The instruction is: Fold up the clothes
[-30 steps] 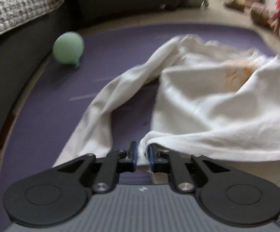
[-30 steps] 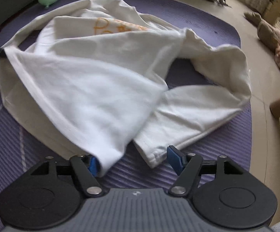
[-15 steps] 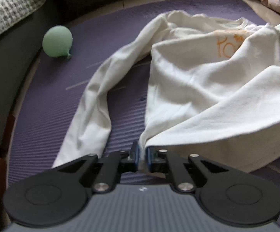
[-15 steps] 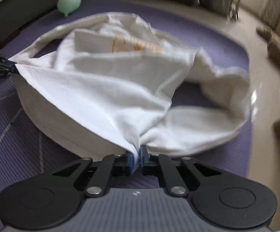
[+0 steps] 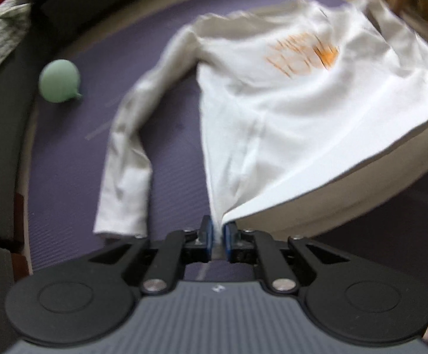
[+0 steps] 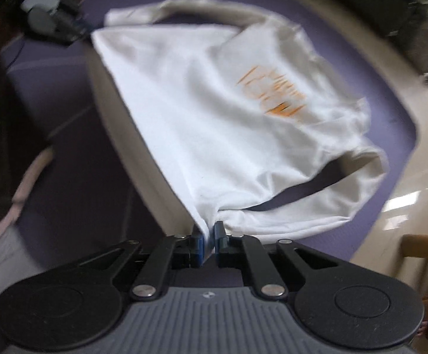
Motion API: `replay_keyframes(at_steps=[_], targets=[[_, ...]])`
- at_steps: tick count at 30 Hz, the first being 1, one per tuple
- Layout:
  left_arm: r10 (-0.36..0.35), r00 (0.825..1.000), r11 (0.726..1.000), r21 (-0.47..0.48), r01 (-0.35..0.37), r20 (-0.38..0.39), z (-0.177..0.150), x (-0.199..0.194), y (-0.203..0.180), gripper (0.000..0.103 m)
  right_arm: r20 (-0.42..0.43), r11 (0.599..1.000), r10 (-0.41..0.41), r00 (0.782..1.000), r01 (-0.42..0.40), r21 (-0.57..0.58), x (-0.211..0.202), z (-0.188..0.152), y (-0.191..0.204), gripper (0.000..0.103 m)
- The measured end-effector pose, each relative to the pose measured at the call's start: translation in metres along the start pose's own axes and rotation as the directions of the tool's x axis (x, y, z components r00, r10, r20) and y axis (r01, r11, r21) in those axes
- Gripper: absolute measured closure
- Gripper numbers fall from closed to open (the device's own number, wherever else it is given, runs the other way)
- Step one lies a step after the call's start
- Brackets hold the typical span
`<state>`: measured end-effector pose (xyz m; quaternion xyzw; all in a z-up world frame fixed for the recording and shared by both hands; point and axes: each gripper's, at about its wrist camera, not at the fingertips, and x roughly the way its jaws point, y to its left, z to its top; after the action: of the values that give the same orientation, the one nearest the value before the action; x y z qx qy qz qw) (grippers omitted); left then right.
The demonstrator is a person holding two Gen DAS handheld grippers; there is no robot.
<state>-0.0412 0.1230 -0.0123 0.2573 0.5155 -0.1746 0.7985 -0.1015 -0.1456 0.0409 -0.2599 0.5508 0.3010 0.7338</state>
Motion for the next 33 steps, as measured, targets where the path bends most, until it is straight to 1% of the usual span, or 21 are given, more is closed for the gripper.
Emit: replay_keyframes(at_steps=[4,5,6,7,8,9,10,12,14,16,19,21,22,24,25,27,28,29,30,32,33], targets=[[-0.013,0.997,0.995,0.094,0.020,-0.076,-0.010,0.011,-0.013,0.095,-0.090,0.995,0.087,0.992,-0.091,-0.038,0.021,0.000,0.014,0.097],[-0.020,0.995,0.993,0.110,0.031,-0.096,-0.012,0.016,-0.016,0.095,-0.110,0.994,0.099,0.989,-0.103,-0.033,0.027,0.001,0.016,0.096],[-0.031,0.993,0.992,0.122,0.045,-0.117,-0.013,0.020,-0.018,0.093,-0.128,0.994,0.108,0.986,-0.110,-0.012,0.032,0.003,0.015,0.089],[-0.047,0.989,0.989,0.134,0.067,-0.143,-0.014,0.025,-0.020,0.084,-0.141,0.993,0.121,0.983,-0.120,0.010,0.035,0.005,0.012,0.086],[-0.065,0.984,0.985,0.145,0.090,-0.167,-0.014,0.030,-0.021,0.079,-0.145,0.991,0.131,0.981,-0.129,0.026,0.037,0.008,0.009,0.073],[-0.078,0.981,0.983,0.152,0.106,-0.180,-0.014,0.033,-0.022,0.065,-0.139,0.991,0.136,0.981,-0.132,0.038,0.036,0.010,0.006,0.066],[-0.090,0.979,0.981,0.156,0.119,-0.182,-0.014,0.034,-0.022,0.043,-0.119,0.991,0.132,0.984,-0.128,0.043,0.034,0.013,0.002,0.065],[-0.116,0.983,0.981,0.141,0.136,-0.141,-0.010,0.028,-0.018,0.020,-0.088,0.992,0.117,0.989,-0.111,0.066,0.028,0.018,-0.008,0.061],[-0.146,0.984,0.983,0.098,0.156,-0.098,-0.001,0.021,-0.006,0.018,-0.060,0.991,0.099,0.993,-0.093,0.094,0.021,0.022,-0.019,0.057],[-0.151,0.986,0.986,0.055,0.155,-0.069,0.010,0.020,0.006,0.018,-0.011,0.988,0.070,0.997,-0.068,0.136,0.015,0.031,-0.038,0.055],[-0.049,0.998,0.999,0.000,0.049,-0.044,0.038,0.032,0.027,0.018,0.053,0.976,0.035,0.998,-0.046,0.211,0.013,0.051,-0.069,0.054],[0.047,0.998,0.999,-0.007,-0.047,-0.036,0.059,0.046,0.040,0.018,0.080,0.963,0.024,0.997,-0.045,0.267,0.014,0.063,-0.092,0.054],[0.098,0.995,0.995,-0.007,-0.098,-0.032,0.070,0.054,0.047,0.018,0.086,0.958,0.033,0.996,-0.056,0.280,0.015,0.067,-0.101,0.054],[0.199,0.980,0.980,0.003,-0.199,-0.014,0.097,0.075,0.059,0.020,0.085,0.958,0.091,0.992,-0.111,0.264,0.015,0.074,-0.115,0.054],[0.228,0.974,0.974,0.009,-0.228,-0.007,0.110,0.085,0.064,0.021,0.078,0.956,0.138,0.987,-0.153,0.250,0.016,0.076,-0.120,0.054],[0.245,0.970,0.970,0.013,-0.245,0.004,0.128,0.096,0.070,0.021,0.055,0.944,0.263,0.963,-0.268,0.194,0.017,0.076,-0.123,0.053],[0.244,0.970,0.970,0.014,-0.245,0.017,0.138,0.101,0.072,0.021,0.070,0.949,0.261,0.963,-0.269,0.164,0.013,0.077,-0.126,0.053],[0.244,0.969,0.969,0.016,-0.245,0.038,0.150,0.105,0.074,0.021,0.091,0.962,0.195,0.977,-0.209,0.176,0.011,0.078,-0.134,0.051],[0.248,0.967,0.968,0.019,-0.250,0.059,0.161,0.110,0.075,0.021,0.105,0.963,0.126,0.986,-0.147,0.225,0.012,0.080,-0.148,0.049],[0.254,0.964,0.966,0.022,-0.256,0.076,0.176,0.120,0.078,0.021,0.123,0.936,0.028,0.992,-0.070,0.346,0.022,0.083,-0.178,0.049],[0.254,0.964,0.966,0.022,-0.256,0.078,0.183,0.126,0.079,0.021,0.134,0.916,-0.001,0.991,-0.053,0.397,0.029,0.085,-0.192,0.049]])
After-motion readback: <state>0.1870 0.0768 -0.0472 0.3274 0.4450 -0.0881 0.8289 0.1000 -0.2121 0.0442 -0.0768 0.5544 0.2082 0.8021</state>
